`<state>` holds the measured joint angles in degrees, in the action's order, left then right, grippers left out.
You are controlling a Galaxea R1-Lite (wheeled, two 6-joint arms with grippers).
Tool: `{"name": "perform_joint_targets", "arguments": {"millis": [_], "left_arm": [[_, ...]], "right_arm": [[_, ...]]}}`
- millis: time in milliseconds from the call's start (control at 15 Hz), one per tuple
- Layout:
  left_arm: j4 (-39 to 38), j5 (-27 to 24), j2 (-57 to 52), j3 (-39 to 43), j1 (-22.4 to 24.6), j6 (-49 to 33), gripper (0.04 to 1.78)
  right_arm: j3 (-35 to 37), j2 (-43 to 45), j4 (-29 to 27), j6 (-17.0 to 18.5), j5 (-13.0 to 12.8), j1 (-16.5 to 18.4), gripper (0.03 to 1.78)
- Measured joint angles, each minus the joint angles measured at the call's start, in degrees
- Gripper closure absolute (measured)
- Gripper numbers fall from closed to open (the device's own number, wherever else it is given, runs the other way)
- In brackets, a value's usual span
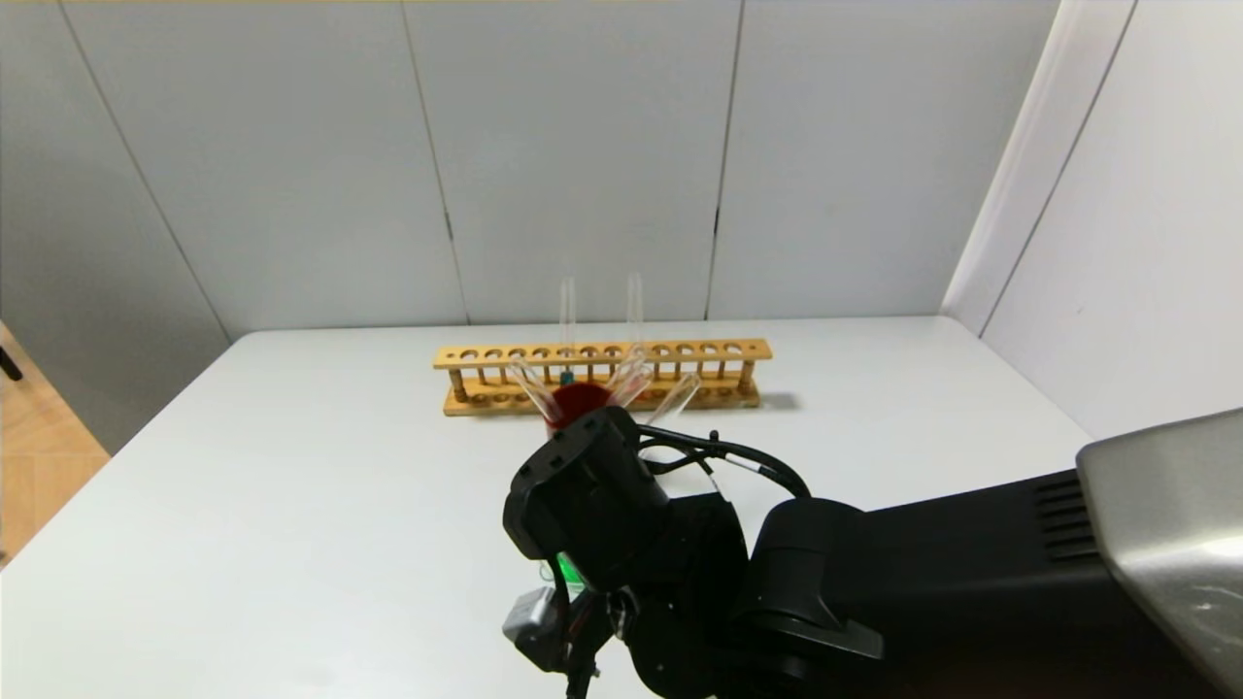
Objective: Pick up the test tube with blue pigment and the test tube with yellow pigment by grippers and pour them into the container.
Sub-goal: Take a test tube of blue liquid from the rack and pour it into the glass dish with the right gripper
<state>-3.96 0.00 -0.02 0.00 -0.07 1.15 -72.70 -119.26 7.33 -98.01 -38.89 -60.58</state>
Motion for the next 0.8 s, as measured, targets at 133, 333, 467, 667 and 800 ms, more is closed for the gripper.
{"name": "perform_joint_targets", "arguments": {"millis": [133,333,467,667,800], "left_arm": [[0.0,0.0,0.0,0.0,0.0,0.0,0.11],[0.0,0.0,0.0,0.0,0.0,0.0,0.11],[0.0,0.0,0.0,0.0,0.0,0.0,0.11],[0.0,0.0,0.0,0.0,0.0,0.0,0.11],[0.0,0.0,0.0,0.0,0.0,0.0,0.11]], "right_arm": [[-0.1,-0.1,0.1,-0.5,0.0,-0.3,1.54],[-0.1,-0.1,0.0,-0.6,-0.1,-0.5,1.54],[-0.1,-0.1,0.0,-0.7,-0.4,-0.5,1.54],[0.3,-0.1,-0.1,-0.8,-1.2,-0.4,1.54],[0.4,-0.2,-0.1,-0.8,-1.3,-0.3,1.54]]}}
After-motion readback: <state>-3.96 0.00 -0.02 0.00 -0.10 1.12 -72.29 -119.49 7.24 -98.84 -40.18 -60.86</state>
